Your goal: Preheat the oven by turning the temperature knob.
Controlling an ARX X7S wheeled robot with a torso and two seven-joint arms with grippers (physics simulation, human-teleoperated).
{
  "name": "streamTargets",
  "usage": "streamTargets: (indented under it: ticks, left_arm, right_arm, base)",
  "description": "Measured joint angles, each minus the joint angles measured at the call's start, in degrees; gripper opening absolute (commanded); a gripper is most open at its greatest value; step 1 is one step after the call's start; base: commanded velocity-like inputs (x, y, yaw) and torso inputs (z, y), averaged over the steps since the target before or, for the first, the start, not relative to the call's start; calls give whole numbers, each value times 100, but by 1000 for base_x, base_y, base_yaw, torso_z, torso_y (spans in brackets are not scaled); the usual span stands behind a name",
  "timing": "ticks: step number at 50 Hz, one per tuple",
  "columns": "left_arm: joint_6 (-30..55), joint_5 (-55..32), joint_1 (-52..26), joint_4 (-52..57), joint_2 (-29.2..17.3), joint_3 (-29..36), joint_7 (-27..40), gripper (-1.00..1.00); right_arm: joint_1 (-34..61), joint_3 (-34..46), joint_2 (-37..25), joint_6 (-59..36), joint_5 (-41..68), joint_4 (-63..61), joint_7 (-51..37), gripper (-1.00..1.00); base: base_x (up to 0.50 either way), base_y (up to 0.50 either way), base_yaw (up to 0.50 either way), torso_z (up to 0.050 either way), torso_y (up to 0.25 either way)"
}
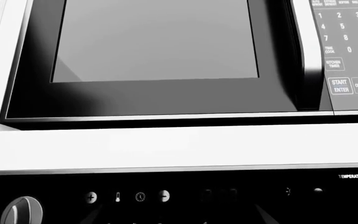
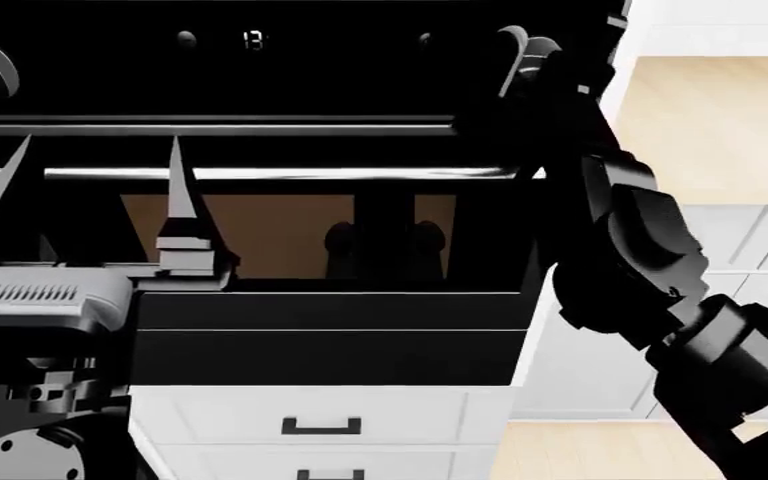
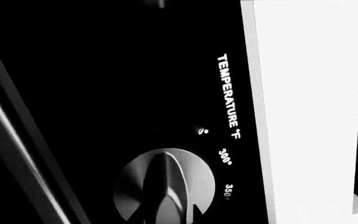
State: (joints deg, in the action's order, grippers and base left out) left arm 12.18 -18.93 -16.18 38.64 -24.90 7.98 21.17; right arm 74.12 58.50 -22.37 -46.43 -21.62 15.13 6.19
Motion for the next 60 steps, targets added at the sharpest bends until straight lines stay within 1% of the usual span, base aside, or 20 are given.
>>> streamTargets:
  ticks: [16, 28, 60]
  left_arm:
    - [-38, -16, -40, -89, -7, 11, -7, 100]
    - [-38, -39, -57, -126, -16, 7, 6, 100]
    - [-62, -42, -57, -146, -53, 29, 43, 100]
  right_arm:
    - [10, -144, 61, 147, 161, 151, -55, -100]
    - [-123, -340, 124, 286, 31, 217, -143, -100]
    - [-426, -1410, 305, 447, 603, 122, -248, -100]
  base:
    - [4, 0, 2, 0, 0]
    - [26, 1, 13, 2, 0]
    - [29, 1, 17, 3, 0]
